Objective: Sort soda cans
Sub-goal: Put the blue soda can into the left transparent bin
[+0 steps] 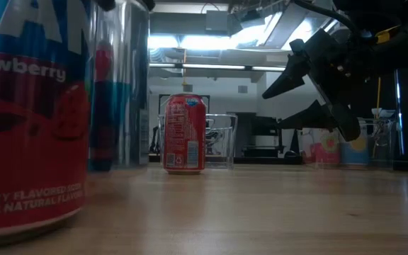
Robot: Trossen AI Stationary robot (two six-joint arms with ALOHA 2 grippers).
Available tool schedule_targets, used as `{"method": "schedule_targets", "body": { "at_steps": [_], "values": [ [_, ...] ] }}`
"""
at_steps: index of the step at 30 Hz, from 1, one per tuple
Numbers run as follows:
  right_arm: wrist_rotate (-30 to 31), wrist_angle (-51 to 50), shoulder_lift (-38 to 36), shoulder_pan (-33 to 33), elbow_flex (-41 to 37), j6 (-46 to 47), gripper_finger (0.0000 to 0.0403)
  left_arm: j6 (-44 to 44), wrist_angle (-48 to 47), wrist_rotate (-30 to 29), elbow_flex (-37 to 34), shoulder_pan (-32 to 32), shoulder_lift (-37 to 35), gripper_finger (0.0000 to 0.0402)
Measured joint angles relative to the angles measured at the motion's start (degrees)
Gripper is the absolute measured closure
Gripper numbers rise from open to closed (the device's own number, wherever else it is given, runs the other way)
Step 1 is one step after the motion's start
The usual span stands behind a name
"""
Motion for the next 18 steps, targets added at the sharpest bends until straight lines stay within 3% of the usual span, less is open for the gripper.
{"method": "schedule_targets", "body": {
  "at_steps": [8,18],
  "values": [
    [0.0,-0.2,0.0,0.0,0.0,0.0,0.0081,0.4,-4.8,-4.5,2.8,0.0,-0.1,0.0163],
    [0.0,-0.4,0.0,0.0,0.0,0.0,0.0081,3.3,-20.2,-14.9,16.5,0.0,-0.5,0.0168]
  ]
}}
